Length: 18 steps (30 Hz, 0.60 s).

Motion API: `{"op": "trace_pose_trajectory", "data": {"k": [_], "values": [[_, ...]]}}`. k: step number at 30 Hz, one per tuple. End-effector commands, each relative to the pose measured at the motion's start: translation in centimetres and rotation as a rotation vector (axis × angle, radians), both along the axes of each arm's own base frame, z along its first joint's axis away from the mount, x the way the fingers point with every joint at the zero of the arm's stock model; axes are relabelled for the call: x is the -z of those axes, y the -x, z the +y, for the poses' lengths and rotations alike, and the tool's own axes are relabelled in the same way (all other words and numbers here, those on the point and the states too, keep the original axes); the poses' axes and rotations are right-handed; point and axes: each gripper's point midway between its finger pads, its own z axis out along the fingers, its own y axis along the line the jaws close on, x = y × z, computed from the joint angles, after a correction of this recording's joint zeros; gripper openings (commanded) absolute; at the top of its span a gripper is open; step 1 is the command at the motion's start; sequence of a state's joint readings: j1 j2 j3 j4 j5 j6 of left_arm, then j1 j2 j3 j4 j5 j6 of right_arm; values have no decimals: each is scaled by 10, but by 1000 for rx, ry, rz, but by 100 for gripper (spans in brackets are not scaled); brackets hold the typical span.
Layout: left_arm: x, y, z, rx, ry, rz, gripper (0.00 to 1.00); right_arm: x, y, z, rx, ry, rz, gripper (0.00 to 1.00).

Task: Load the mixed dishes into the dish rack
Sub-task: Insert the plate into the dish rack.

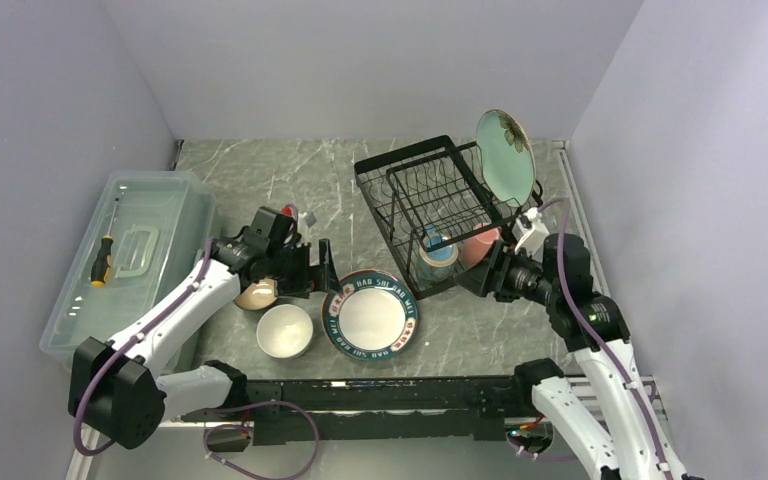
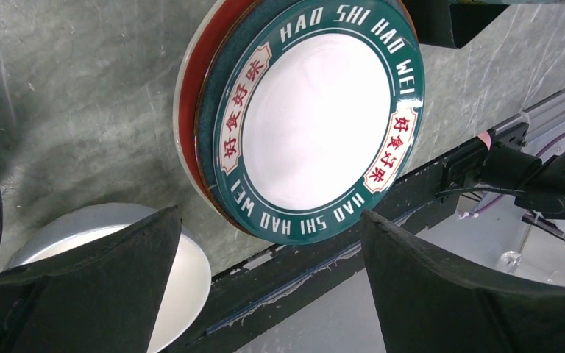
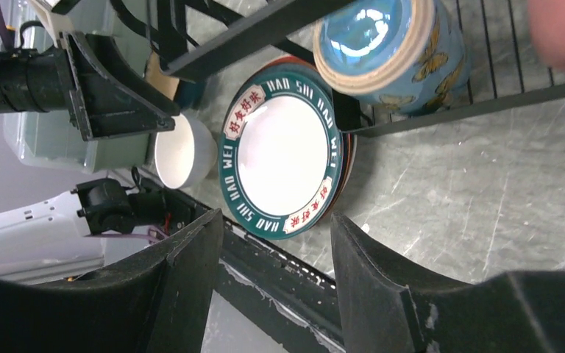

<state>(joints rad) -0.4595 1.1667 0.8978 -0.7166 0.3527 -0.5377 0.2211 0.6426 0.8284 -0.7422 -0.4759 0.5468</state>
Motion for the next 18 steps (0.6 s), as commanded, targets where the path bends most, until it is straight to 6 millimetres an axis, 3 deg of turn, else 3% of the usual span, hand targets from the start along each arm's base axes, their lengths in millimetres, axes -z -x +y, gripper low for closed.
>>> {"op": "trace_pose_trajectory", "data": {"k": [1, 9, 13, 18], "values": [[-3, -7, -10, -32, 61, -7, 95, 3, 0, 10, 8, -71, -18, 57], [21, -4, -19, -45, 83, 78, 80, 58, 10, 49, -23, -101, 69, 56], [31, -7, -22, -51, 72, 102, 76, 67, 14, 72, -70, -70, 74, 56], [37, -10, -25, -53, 68, 114, 71, 72, 13, 80, -78, -45, 68, 56]]}}
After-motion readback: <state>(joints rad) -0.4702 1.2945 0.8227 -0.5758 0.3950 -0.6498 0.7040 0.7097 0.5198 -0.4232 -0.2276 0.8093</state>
